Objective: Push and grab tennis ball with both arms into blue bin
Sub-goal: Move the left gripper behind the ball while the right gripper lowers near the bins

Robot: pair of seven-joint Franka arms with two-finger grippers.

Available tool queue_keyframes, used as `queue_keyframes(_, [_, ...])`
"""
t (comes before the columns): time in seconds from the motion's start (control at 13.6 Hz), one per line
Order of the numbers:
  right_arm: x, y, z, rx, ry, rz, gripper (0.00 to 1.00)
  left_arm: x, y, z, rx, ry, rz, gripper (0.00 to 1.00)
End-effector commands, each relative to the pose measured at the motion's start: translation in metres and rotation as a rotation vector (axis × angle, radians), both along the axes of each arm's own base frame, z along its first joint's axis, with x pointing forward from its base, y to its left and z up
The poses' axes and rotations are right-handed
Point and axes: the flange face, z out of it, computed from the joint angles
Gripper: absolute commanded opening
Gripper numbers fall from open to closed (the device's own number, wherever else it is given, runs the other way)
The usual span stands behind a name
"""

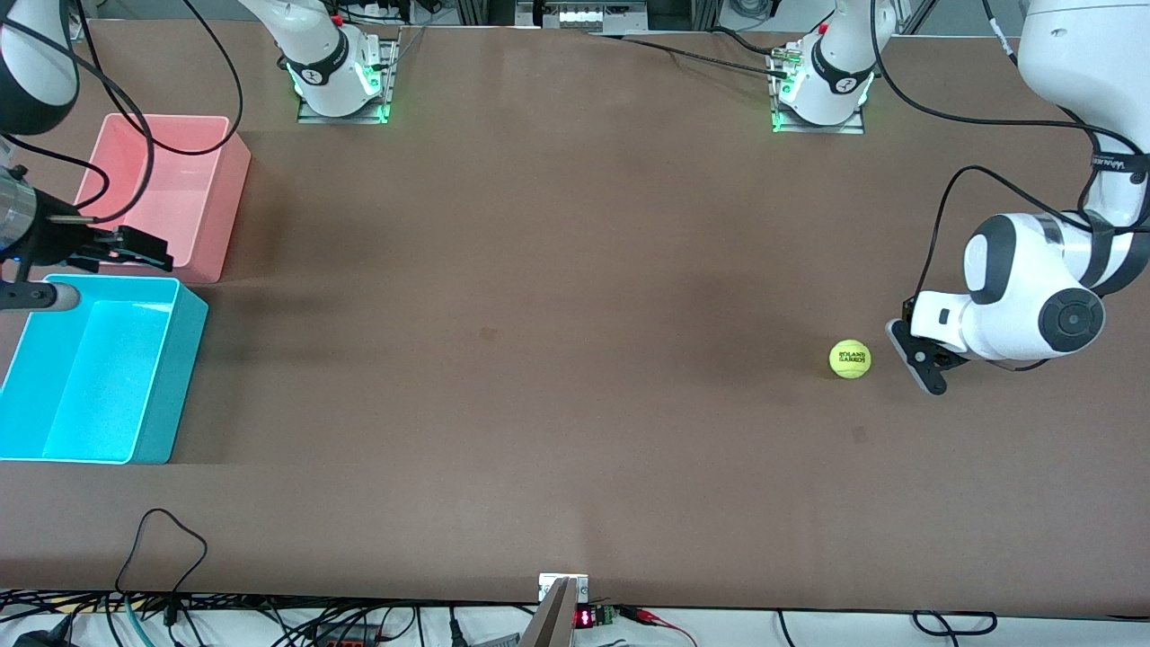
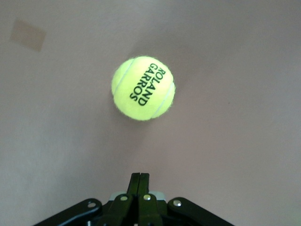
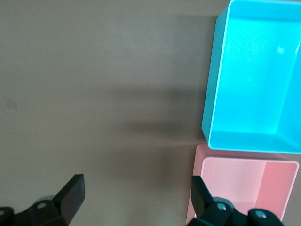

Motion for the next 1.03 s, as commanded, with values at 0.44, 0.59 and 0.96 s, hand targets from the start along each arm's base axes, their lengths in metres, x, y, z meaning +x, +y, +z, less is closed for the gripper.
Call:
queue_keyframes(0.44, [0.0, 0.012, -0.062, 0.008, 0.16, 0.028, 1.0, -0.013, 0.028, -0.039, -0.043, -0.192, -0.353, 0.0])
queue_keyframes(0.59, [-0.005, 0.015, -0.086, 0.007, 0.157, 0.034, 1.0, -0.012, 0.039, -0.05, -0.05, -0.219, -0.434, 0.0])
queue_keyframes(0.96, [-0.042, 0.016, -0.138, 0.0, 0.11, 0.042, 1.0, -0.012, 0.046, -0.058, -0.055, -0.223, -0.483, 0.0])
